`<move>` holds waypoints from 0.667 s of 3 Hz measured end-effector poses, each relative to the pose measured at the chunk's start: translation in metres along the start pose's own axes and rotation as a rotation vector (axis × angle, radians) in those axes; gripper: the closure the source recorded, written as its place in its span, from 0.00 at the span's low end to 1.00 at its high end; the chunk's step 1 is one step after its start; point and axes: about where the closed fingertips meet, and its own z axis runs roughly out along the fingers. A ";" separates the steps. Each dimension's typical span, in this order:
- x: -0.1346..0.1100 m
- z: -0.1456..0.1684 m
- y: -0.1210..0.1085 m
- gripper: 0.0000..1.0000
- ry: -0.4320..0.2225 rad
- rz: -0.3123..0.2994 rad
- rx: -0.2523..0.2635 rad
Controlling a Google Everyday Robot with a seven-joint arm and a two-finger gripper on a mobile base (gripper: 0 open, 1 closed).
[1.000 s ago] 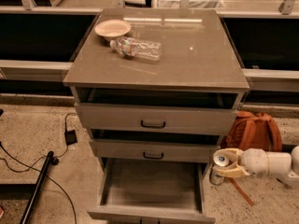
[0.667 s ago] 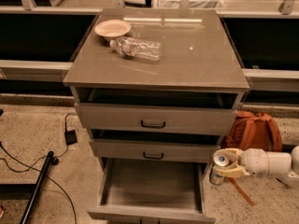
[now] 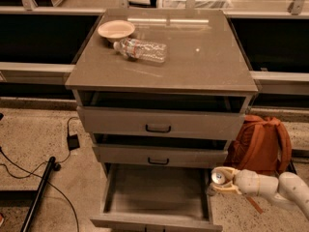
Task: Place redbull can into bottom drawer
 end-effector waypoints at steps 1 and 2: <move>0.026 0.005 -0.002 1.00 0.002 -0.076 0.036; 0.026 0.007 -0.002 1.00 0.003 -0.087 0.037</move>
Offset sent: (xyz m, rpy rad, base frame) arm 0.0032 0.0002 -0.0235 -0.0203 -0.0694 -0.0218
